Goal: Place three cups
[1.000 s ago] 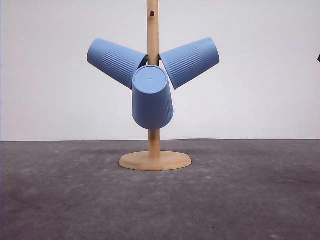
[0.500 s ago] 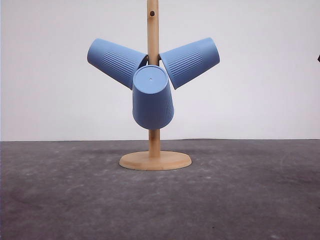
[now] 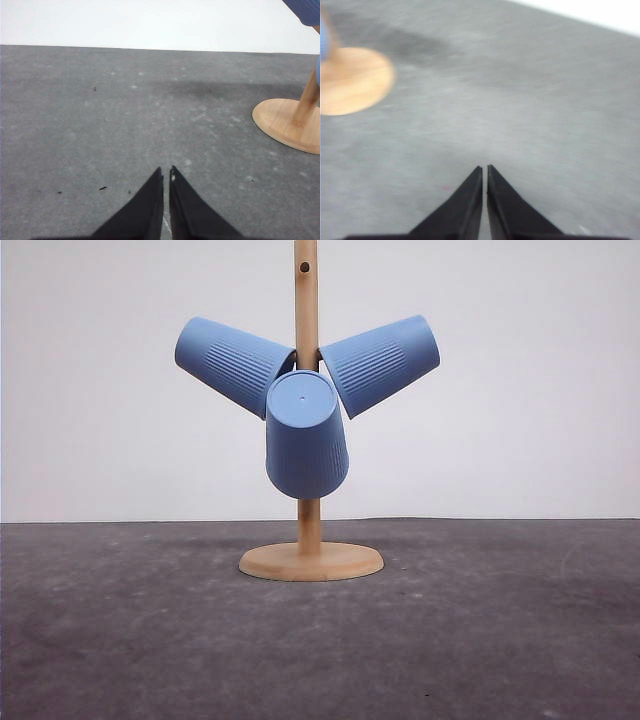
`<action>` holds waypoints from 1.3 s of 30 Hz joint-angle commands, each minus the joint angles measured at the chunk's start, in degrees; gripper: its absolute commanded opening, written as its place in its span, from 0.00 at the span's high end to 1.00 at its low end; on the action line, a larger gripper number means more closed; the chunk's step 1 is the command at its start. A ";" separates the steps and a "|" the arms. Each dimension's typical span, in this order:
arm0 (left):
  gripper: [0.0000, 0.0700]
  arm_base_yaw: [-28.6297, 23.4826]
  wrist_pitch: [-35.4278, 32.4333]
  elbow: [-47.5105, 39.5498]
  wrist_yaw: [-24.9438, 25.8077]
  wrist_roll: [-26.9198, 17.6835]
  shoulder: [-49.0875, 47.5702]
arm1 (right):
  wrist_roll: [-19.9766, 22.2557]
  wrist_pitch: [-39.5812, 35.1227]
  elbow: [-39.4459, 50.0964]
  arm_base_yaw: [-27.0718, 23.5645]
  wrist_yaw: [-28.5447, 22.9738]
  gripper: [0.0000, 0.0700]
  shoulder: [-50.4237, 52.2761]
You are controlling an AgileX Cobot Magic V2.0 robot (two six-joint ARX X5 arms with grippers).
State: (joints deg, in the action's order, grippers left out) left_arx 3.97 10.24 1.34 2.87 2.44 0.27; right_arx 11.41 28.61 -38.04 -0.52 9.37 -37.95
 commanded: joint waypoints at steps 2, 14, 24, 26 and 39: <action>1.00 -0.11 -0.17 -0.63 -0.11 0.15 0.00 | -2.12 -3.18 5.85 -0.94 -2.24 0.99 3.87; 1.00 -0.11 -0.17 -0.63 -0.11 0.15 0.00 | -11.44 -17.51 32.33 -1.62 -11.07 0.99 27.81; 1.00 -0.11 -0.20 -0.63 -0.11 0.15 0.01 | -11.45 -19.49 37.37 -1.62 -10.89 0.99 37.78; 1.00 -0.11 -0.20 -0.63 -0.11 0.15 0.00 | -11.42 -20.22 37.37 -1.62 -10.87 0.99 37.74; 1.00 -0.11 -0.20 -0.63 -0.11 0.15 0.00 | -11.42 -20.51 37.37 -1.55 -10.89 0.99 37.74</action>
State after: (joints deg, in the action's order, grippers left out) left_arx 3.97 10.24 1.34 2.87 2.55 0.30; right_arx 0.60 8.71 -0.84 -2.00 -1.50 -0.23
